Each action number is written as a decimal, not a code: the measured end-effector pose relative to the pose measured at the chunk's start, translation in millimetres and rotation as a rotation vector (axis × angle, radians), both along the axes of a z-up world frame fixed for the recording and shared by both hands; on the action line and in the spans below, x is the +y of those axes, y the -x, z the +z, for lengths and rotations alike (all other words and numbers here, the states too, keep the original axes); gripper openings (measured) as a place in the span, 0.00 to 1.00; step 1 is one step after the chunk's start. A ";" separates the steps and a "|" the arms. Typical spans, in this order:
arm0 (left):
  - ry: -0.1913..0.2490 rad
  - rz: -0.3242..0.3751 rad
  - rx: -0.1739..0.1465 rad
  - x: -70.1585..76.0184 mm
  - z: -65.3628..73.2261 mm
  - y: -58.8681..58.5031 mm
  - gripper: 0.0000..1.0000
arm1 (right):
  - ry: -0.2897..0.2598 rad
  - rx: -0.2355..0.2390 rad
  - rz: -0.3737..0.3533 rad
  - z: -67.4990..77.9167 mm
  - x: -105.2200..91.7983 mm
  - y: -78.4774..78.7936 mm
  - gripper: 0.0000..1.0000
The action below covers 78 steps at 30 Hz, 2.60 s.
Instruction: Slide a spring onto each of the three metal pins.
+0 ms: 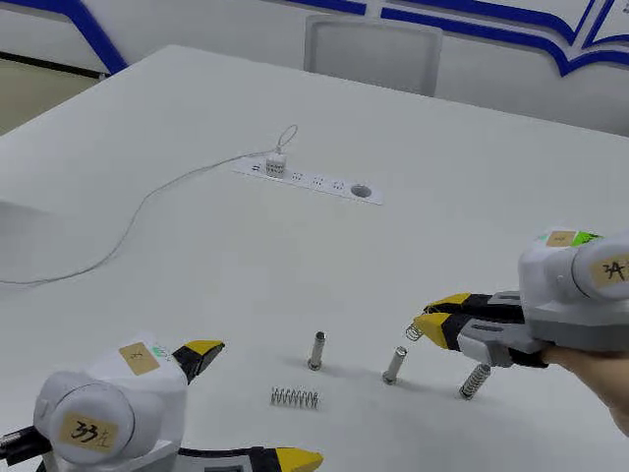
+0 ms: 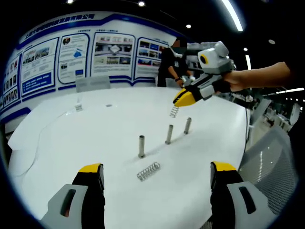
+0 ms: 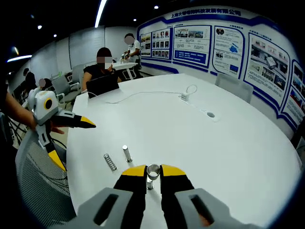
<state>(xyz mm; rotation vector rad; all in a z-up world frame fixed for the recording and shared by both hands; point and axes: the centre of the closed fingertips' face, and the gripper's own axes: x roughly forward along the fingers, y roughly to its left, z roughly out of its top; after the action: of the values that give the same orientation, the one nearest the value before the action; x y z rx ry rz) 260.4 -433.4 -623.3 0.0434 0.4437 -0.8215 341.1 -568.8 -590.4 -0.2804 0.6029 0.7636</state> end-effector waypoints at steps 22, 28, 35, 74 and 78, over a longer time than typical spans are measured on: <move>-0.011 -0.010 0.017 -1.3 -5.7 2.8 0.95 | 0.069 0.070 0.024 -28.7 7.1 4.6 0.11; -0.008 -0.012 0.020 -1.5 -6.1 3.0 0.95 | 0.080 0.083 0.027 -34.3 7.7 4.3 0.11; 0.020 -0.003 0.013 -1.4 -1.0 1.2 0.95 | 0.130 0.090 0.053 -45.7 8.0 5.6 0.11; 0.035 0.037 -0.038 4.3 7.8 -7.4 0.92 | 0.190 0.138 0.052 -78.0 2.8 8.3 0.12; 0.033 0.034 -0.035 3.8 6.9 -7.0 0.92 | 0.191 0.139 0.051 -78.7 2.9 9.2 0.12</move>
<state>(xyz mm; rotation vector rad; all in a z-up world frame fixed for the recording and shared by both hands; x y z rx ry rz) 267.4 -429.6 -616.4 0.0191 0.3971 -0.7932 331.9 -565.8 -669.1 -0.4216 0.8041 0.7796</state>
